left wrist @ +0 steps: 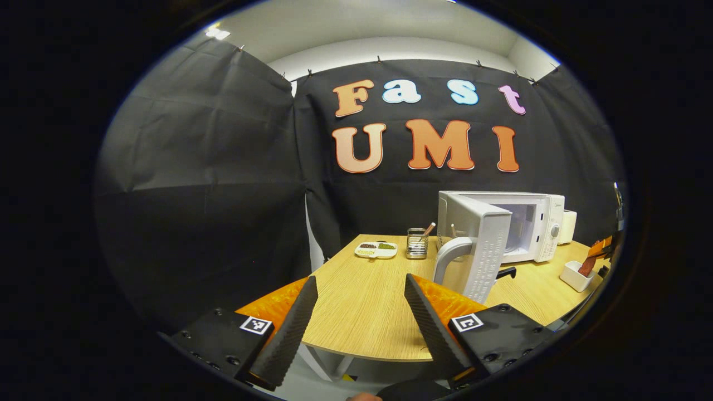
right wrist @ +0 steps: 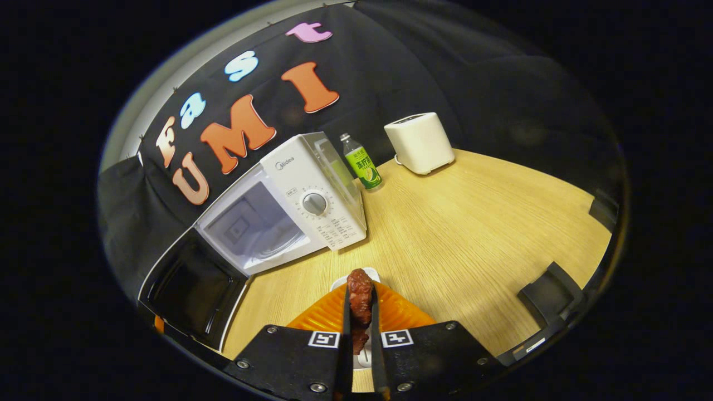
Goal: Open the microwave oven with the left hand, put the food in, and close the microwave oven.
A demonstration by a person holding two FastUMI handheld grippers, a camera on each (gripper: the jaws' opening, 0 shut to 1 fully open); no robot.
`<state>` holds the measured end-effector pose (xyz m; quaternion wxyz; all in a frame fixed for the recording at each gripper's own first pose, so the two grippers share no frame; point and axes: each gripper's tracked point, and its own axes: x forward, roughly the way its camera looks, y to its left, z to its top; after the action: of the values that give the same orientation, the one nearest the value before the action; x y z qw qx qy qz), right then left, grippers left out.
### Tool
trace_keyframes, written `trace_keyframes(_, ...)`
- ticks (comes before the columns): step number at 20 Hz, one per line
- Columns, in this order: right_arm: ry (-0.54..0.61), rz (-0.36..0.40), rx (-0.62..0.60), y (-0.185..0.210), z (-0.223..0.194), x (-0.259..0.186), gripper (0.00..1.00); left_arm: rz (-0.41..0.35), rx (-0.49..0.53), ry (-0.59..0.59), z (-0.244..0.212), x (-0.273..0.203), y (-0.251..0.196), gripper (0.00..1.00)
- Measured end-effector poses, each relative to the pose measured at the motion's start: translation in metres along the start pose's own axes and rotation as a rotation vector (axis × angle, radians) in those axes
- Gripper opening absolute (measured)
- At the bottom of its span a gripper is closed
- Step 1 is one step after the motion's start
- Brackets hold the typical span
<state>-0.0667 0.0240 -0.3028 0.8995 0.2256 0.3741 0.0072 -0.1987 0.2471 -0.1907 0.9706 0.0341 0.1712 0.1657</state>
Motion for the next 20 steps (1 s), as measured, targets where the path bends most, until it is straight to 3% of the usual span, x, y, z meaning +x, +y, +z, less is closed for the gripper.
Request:
trace_keyframes(1, 0.000, -0.007, -0.025, 0.003, -0.001, -0.001, 0.13, 0.000, 0.001, 0.004, -0.001, 0.001, 0.001, 0.95)
trace_keyframes(3, 0.003, -0.019, -0.077, 0.006, -0.002, -0.007, 0.13, -0.005, 0.005, 0.006, -0.003, 0.003, 0.000, 0.95)
trace_keyframes(4, -0.001, -0.028, -0.107, 0.007, -0.002, -0.009, 0.13, -0.007, 0.009, 0.007, -0.005, 0.004, 0.000, 1.00)
trace_keyframes(8, -0.026, -0.030, -0.258, 0.022, -0.004, -0.013, 0.13, -0.007, 0.020, 0.022, -0.012, 0.008, 0.003, 0.95)
trace_keyframes(10, -0.028, -0.032, -0.346, 0.030, -0.007, -0.016, 0.13, -0.007, 0.025, 0.018, -0.011, 0.009, 0.004, 1.00)
trace_keyframes(12, -0.054, -0.078, -0.439, 0.028, -0.003, -0.019, 0.13, -0.008, 0.029, 0.015, -0.010, 0.009, 0.004, 1.00)
trace_keyframes(13, -0.071, -0.103, -0.479, 0.029, 0.001, -0.021, 0.11, -0.007, 0.029, 0.014, -0.009, 0.009, 0.005, 0.95)
trace_keyframes(14, -0.078, -0.108, -0.508, 0.032, 0.005, -0.022, 0.11, -0.009, 0.030, 0.015, -0.010, 0.009, 0.005, 1.00)
trace_keyframes(20, -0.193, -0.077, -0.600, 0.080, 0.031, -0.035, 0.10, -0.005, 0.023, 0.016, -0.012, 0.011, 0.013, 1.00)
